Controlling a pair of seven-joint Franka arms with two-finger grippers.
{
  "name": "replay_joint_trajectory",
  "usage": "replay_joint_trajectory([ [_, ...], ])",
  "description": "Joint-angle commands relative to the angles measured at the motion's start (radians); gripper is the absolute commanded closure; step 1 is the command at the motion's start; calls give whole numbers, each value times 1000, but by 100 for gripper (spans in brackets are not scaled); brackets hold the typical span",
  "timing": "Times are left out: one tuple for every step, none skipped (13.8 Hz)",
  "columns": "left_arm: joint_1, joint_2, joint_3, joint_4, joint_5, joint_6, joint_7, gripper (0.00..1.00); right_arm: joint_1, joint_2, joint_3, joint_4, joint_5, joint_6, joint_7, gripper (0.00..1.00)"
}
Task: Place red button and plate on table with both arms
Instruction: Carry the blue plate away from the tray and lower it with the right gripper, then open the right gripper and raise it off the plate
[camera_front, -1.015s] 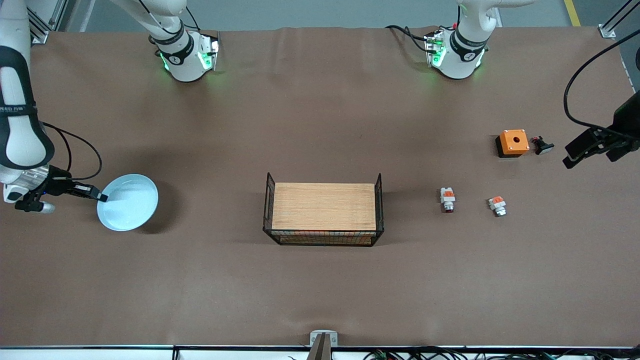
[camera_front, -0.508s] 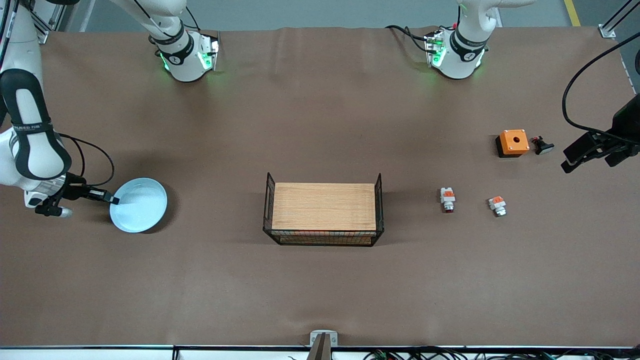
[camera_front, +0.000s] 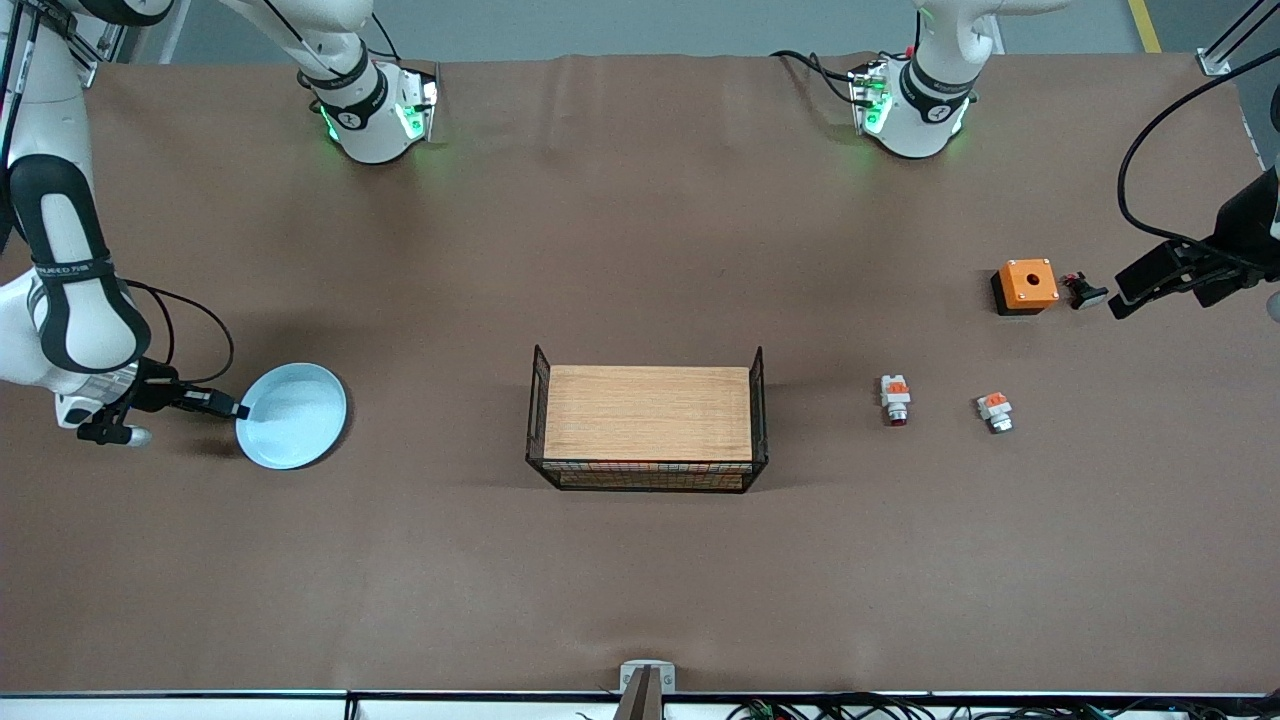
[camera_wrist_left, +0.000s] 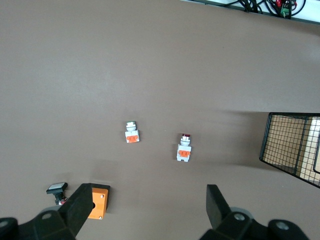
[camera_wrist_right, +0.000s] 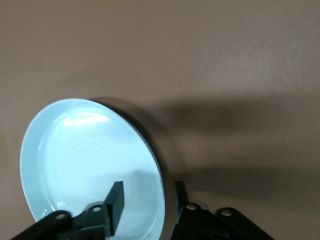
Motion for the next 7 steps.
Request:
replay_joint_trajectory([
  [0,-16,0,7,-17,-33,7,0,27,-37,-4,24,-71,-14,-3,0],
  [0,-16,0,8,-16,-48,9,0,40,-63,-4,23,-86,-16,7,0],
  [0,-16,0,8,-16,-50,9,0,60,-91,-7,23,-109,-32,46,0],
  [0,-15,0,8,-16,-52,9,0,77,-123,-7,24,-164,-66,113,0],
  [0,-16,0,8,-17,-53,9,0,86,-160,-1,31,-232,-107,209,0],
  [0,-16,0,8,-17,-52,9,0,108,-200,2,44,-285,-171,312,0],
  [0,-16,2,8,-16,-53,10,0,141,-233,2,73,-328,-245,396,0],
])
